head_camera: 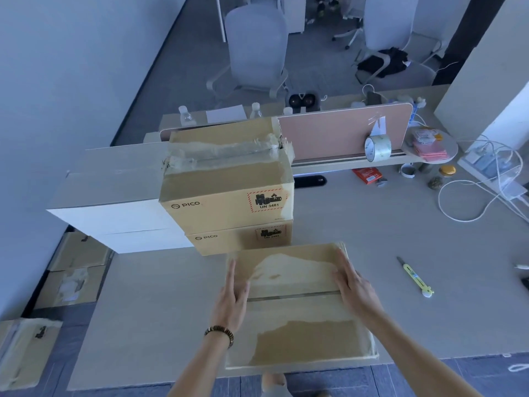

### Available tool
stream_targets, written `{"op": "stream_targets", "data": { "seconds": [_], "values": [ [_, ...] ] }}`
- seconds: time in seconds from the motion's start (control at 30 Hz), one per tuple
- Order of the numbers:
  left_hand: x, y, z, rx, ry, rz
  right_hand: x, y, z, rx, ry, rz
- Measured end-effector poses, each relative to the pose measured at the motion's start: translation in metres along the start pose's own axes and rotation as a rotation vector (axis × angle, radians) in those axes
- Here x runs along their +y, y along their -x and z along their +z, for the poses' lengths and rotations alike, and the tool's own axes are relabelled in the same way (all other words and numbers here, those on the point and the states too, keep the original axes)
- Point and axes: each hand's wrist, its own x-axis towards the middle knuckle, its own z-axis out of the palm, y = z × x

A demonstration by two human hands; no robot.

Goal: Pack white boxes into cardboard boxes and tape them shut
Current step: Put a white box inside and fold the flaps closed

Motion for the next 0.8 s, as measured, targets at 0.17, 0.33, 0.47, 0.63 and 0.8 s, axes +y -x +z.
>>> {"op": "stream_targets", "data": {
  "seconds": [0.17, 0.33, 0.47, 0.63, 0.8],
  "values": [
    [0.0, -0.019, 0.004, -0.019, 0.011, 0.032, -0.003, -0.013, -0.004, 0.013, 0.001, 0.031],
    [0.006, -0.028, 0.003, -0.015, 0.016, 0.066, -0.005, -0.026, -0.005, 0.024, -0.005, 0.029],
    [0.01, -0.03, 0.004, -0.001, 0.011, 0.041, -0.007, -0.033, -0.007, 0.019, -0.016, 0.037],
    [0.013, -0.036, 0.0, -0.058, 0.032, -0.006, -0.007, -0.041, -0.01, -0.024, -0.01, 0.014],
    [0.023, -0.035, -0.006, -0.087, 0.017, -0.078, -0.005, -0.044, -0.019, -0.126, 0.013, 0.0]
  ]
}}
